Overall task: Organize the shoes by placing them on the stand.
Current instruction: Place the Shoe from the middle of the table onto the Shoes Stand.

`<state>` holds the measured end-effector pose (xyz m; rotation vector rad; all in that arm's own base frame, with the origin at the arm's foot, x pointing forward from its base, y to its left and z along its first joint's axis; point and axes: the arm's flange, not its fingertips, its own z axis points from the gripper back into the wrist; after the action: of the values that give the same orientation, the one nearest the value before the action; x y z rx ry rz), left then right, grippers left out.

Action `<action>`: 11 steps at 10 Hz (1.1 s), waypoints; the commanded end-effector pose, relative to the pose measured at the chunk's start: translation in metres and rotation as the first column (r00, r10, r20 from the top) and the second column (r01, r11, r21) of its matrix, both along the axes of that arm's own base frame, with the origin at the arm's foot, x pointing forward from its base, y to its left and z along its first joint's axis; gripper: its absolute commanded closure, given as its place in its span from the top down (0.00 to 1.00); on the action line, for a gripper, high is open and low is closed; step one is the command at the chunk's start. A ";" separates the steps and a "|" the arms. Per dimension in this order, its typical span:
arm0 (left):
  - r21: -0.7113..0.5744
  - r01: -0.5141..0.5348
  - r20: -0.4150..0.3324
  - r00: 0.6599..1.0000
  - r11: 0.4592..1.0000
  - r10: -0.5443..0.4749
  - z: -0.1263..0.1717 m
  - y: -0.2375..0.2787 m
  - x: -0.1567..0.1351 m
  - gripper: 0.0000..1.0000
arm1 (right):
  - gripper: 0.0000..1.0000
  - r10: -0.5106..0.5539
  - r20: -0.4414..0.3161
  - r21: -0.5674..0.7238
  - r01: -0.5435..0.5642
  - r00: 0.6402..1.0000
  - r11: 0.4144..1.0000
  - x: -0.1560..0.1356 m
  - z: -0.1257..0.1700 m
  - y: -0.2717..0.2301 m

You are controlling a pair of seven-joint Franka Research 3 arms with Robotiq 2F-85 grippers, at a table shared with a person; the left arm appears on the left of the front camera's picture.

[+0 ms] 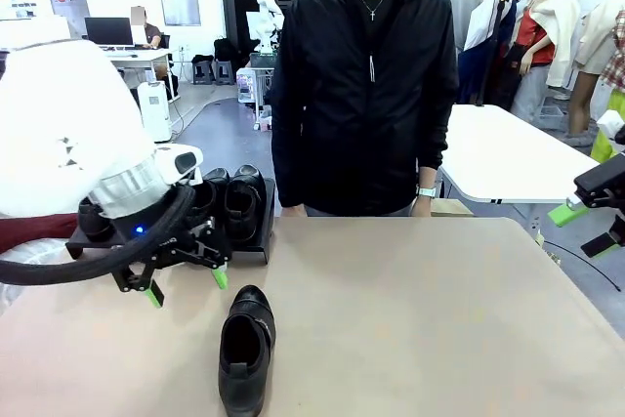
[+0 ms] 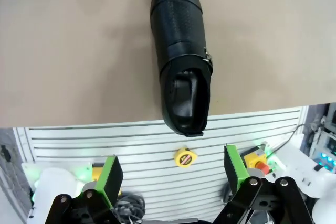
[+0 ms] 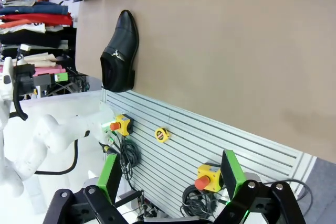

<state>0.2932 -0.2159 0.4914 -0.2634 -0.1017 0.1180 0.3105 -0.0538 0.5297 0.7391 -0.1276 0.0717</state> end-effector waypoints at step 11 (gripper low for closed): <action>0.160 0.073 -0.064 0.996 0.984 -0.064 -0.126 -0.041 0.035 1.00 | 1.00 0.006 0.010 0.030 -0.006 1.000 1.000 0.001 0.004 0.000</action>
<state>0.3178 -0.2491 0.3673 -0.1348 -0.0539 0.0258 0.3104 -0.0538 0.5298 0.7386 -0.1275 0.0716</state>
